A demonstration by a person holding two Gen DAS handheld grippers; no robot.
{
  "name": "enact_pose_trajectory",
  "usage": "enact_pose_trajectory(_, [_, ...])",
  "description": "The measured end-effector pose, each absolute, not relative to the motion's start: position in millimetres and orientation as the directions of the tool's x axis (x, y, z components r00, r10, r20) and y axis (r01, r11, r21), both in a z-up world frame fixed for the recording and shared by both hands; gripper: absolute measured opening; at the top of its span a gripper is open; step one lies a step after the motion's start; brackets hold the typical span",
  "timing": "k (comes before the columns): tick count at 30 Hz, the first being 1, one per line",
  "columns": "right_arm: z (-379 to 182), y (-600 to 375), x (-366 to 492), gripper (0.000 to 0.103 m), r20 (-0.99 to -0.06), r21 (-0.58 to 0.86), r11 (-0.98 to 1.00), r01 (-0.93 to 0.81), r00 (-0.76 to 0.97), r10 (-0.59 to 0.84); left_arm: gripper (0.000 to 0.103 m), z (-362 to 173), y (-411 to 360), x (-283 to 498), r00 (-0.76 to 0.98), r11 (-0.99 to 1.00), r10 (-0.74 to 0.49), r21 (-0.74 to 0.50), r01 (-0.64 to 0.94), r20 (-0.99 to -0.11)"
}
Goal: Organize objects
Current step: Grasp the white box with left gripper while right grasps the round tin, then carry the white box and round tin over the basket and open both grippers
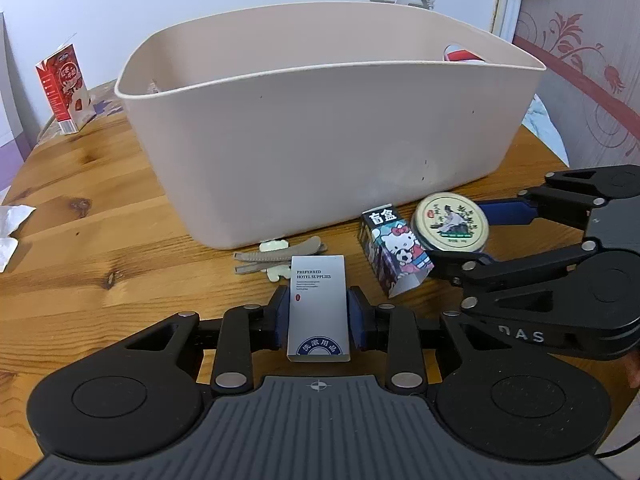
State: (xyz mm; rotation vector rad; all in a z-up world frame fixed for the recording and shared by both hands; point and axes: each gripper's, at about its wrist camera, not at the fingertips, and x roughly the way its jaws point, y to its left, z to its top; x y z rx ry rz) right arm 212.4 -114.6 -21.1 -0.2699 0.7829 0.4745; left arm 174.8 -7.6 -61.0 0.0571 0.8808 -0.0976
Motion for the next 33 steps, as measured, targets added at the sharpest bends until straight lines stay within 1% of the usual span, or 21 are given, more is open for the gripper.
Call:
enact_pose_trajectory(6, [-19, -120, 197, 0.051, -0.732, -0.083, 0.861, -0.501, 0.617, 0.289, 0.031, -58, -1, 165, 0.632, 0.994, -0.059, 0.01, 0.105, -0.773])
enact_pose_trajectory(14, [-1, -137, 184, 0.051, -0.7, -0.076, 0.873, -0.481, 0.65, 0.296, 0.031, -40, 2, 141, 0.667, 0.994, -0.069, 0.007, 0.111, -0.742])
enact_pose_trajectory(26, [56, -158, 168, 0.051, -0.571, -0.08, 0.902, -0.425, 0.761, 0.308, 0.031, 15, 6, 120, 0.754, 0.992, -0.105, -0.011, 0.129, -0.649])
enact_pose_trajectory(33, [86, -165, 173, 0.051, -0.5, -0.073, 0.916, -0.395, 0.809, 0.309, 0.031, 45, 6, 120, 0.799, 0.991, -0.112, -0.009, 0.132, -0.59])
